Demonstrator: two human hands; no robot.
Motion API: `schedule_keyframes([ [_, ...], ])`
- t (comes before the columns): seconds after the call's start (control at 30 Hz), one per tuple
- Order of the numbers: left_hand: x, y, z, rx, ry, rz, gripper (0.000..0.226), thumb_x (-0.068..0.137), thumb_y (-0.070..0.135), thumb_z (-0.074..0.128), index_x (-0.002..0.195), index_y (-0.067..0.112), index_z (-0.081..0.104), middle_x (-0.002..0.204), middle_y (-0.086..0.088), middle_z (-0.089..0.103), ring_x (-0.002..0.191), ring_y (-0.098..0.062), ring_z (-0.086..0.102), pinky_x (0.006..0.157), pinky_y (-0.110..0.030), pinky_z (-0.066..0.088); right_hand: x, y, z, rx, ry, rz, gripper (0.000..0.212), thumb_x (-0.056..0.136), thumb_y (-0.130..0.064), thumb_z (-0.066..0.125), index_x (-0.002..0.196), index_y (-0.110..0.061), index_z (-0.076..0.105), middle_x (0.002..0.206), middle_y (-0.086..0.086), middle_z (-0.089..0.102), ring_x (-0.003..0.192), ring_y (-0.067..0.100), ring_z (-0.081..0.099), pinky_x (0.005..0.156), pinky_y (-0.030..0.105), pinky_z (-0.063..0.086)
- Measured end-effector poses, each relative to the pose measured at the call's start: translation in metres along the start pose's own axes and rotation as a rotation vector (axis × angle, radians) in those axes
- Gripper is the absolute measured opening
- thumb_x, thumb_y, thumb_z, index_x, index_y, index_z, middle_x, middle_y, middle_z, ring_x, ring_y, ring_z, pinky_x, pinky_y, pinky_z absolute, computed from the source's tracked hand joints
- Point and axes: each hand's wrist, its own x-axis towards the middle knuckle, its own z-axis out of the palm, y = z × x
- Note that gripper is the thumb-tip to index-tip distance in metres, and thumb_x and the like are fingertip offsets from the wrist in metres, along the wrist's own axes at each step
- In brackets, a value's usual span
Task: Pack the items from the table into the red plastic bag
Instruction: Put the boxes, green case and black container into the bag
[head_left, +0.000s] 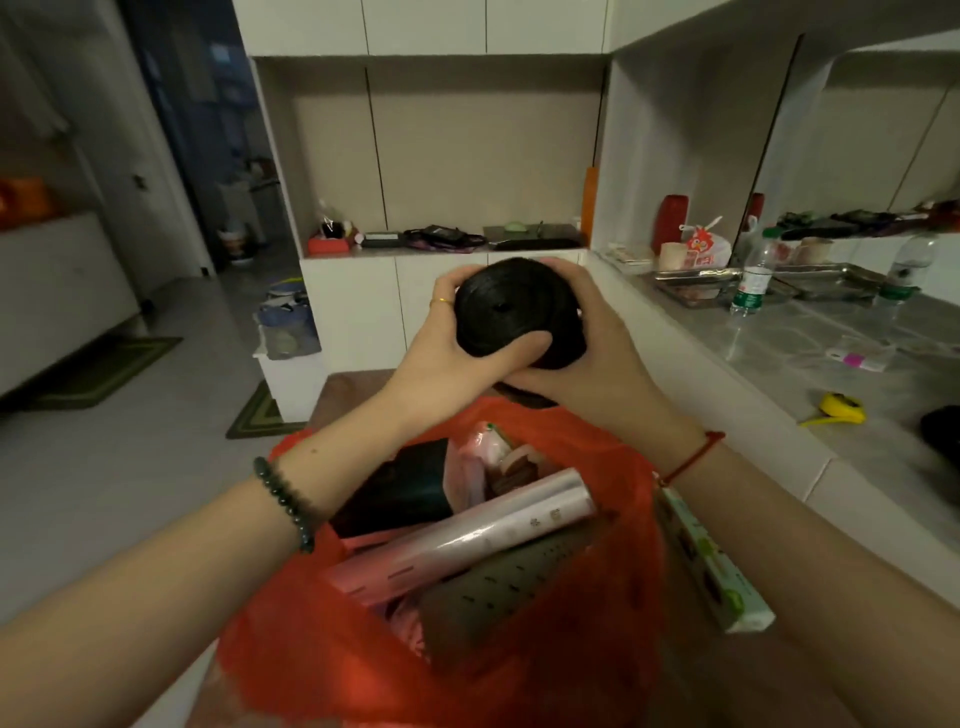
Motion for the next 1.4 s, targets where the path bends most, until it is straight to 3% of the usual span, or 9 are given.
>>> schedule_keyframes([
  [0.1, -0.016, -0.026, -0.01, 0.053, -0.067, -0.139, 0.072, 0.076, 0.024, 0.071, 0.134, 0.021, 0.027, 0.107, 0.017, 0.048, 0.098, 0.004, 0.051, 0.075, 0.0, 0.044, -0.01, 0.013, 0.029, 0.046, -0.124, 0.041, 0.071, 0.062, -0.028, 0.08, 0.119, -0.033, 0.039, 0.114, -0.025, 0.048, 0.11, -0.006, 0.048, 0.095, 0.009, 0.038],
  [0.23, -0.033, -0.072, -0.006, 0.166, -0.217, -0.311, 0.089, 0.068, 0.033, 0.078, 0.138, 0.014, 0.026, 0.122, 0.004, 0.046, 0.124, -0.015, 0.045, 0.097, -0.019, 0.039, -0.034, 0.059, 0.065, -0.088, -0.23, 0.129, 0.062, 0.069, -0.024, 0.073, 0.123, -0.027, 0.044, 0.121, -0.005, 0.054, 0.113, 0.015, 0.052, 0.099, 0.037, 0.044],
  [0.37, -0.039, -0.118, 0.004, 0.371, -0.338, -0.408, 0.131, 0.041, 0.085, 0.062, 0.146, 0.028, 0.007, 0.143, -0.004, 0.039, 0.136, -0.025, 0.033, 0.111, -0.044, 0.034, -0.05, 0.099, 0.085, -0.436, -0.368, 0.251, 0.072, 0.076, -0.021, 0.062, 0.141, -0.024, 0.03, 0.142, 0.003, 0.041, 0.131, 0.025, 0.038, 0.107, 0.05, 0.032],
  [0.63, -0.01, -0.13, 0.014, 0.543, -0.405, -0.346, 0.083, 0.069, 0.048, 0.071, 0.134, 0.024, 0.026, 0.13, -0.008, 0.045, 0.118, -0.027, 0.05, 0.099, -0.039, 0.045, -0.036, 0.114, 0.056, -0.284, -0.67, 0.384, 0.073, 0.074, -0.022, 0.066, 0.138, -0.025, 0.031, 0.12, 0.006, 0.06, 0.105, 0.021, 0.06, 0.09, 0.04, 0.051],
  [0.77, -0.003, -0.136, 0.024, 0.533, -0.285, -0.332, 0.059, 0.071, 0.041, 0.071, 0.111, 0.021, 0.033, 0.112, -0.006, 0.057, 0.097, -0.022, 0.059, 0.083, -0.035, 0.05, -0.025, 0.101, 0.009, -0.155, -0.146, 0.295, 0.027, 0.082, -0.003, 0.059, 0.103, -0.018, 0.067, 0.098, -0.002, 0.07, 0.085, -0.007, 0.061, 0.075, 0.005, 0.047],
  [0.93, -0.002, -0.139, 0.028, 0.529, -0.287, -0.314, 0.072, 0.079, 0.042, 0.063, 0.137, 0.028, 0.024, 0.124, -0.009, 0.051, 0.113, -0.028, 0.056, 0.096, -0.032, 0.045, -0.045, 0.152, -0.068, -0.127, 0.618, 0.416, 0.03, 0.084, 0.005, 0.048, 0.086, -0.022, 0.061, 0.074, 0.007, 0.065, 0.059, -0.002, 0.059, 0.061, 0.016, 0.048],
  [1.03, 0.005, -0.143, 0.027, 0.577, -0.383, -0.363, 0.061, 0.083, 0.047, 0.056, 0.132, 0.023, 0.029, 0.115, -0.007, 0.052, 0.101, -0.022, 0.057, 0.088, -0.028, 0.045, -0.103, 0.216, -0.077, -0.324, 0.406, 0.762, 0.033, 0.079, -0.002, 0.061, 0.112, 0.001, 0.056, 0.09, 0.014, 0.065, 0.074, 0.005, 0.062, 0.067, 0.01, 0.046],
  [1.2, 0.008, -0.151, 0.024, 0.695, -0.436, -0.412, 0.063, 0.086, 0.054, 0.045, 0.132, 0.012, 0.034, 0.127, -0.008, 0.052, 0.113, -0.022, 0.052, 0.096, -0.029, 0.042, -0.207, 0.272, -0.042, -0.746, -0.342, 1.221, 0.091, 0.078, -0.05, 0.06, 0.146, -0.02, 0.007, 0.144, 0.012, 0.032, 0.128, 0.032, 0.041, 0.102, 0.04, 0.04],
  [1.4, 0.002, -0.149, 0.022, 0.685, -0.469, -0.365, 0.071, 0.086, 0.053, 0.044, 0.144, 0.017, 0.024, 0.141, -0.005, 0.045, 0.125, -0.018, 0.047, 0.107, -0.033, 0.037, -0.207, 0.266, -0.055, -0.605, -0.161, 1.135, 0.07, 0.084, -0.033, 0.061, 0.138, -0.001, 0.029, 0.132, 0.021, 0.048, 0.12, 0.036, 0.049, 0.095, 0.036, 0.043],
])
